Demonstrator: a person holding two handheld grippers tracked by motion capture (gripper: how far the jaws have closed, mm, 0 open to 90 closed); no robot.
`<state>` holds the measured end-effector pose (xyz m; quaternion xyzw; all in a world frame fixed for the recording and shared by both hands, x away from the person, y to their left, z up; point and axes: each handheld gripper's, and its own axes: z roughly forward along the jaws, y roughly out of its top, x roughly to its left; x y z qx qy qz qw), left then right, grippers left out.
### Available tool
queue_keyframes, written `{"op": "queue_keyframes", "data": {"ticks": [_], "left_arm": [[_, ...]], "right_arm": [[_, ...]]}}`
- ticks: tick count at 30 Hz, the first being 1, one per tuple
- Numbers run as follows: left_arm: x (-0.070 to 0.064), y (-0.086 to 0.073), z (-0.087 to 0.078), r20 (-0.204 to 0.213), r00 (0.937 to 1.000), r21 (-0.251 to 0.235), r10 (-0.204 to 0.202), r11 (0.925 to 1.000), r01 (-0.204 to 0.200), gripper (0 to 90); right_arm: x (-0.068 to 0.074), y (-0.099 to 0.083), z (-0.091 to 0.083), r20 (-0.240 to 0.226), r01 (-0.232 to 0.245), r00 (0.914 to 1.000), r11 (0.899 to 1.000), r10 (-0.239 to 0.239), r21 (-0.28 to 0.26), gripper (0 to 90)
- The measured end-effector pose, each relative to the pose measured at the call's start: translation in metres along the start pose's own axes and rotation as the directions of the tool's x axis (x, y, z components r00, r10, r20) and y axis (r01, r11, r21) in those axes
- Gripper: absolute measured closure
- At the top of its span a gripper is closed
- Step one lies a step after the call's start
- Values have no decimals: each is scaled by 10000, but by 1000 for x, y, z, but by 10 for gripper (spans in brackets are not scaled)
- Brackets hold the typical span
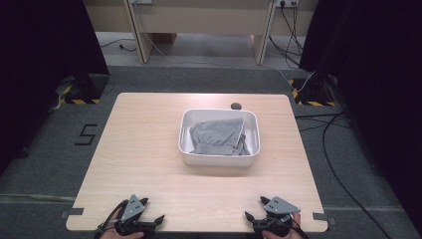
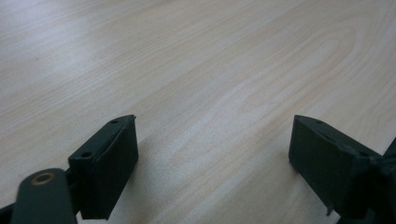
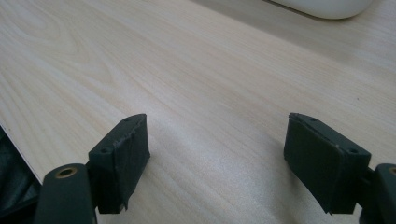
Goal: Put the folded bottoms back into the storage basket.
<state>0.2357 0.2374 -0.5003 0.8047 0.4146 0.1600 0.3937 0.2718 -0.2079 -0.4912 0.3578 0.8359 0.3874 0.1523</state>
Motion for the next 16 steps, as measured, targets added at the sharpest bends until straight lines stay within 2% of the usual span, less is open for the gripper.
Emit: {"op": "queue_keyframes", "data": {"ticks": [2,16], "left_arm": [[-3,-1,1,84,10000,-130,46,9999,-45,141],[-2,-1,2,91,9999,-193,48,9998,-46,133]], "right_arm": [[2,-1,0,40,-34,10000,10000,34,-26,223],[2,-2,0,20,5,10000,10000,-5,-91,217]]}}
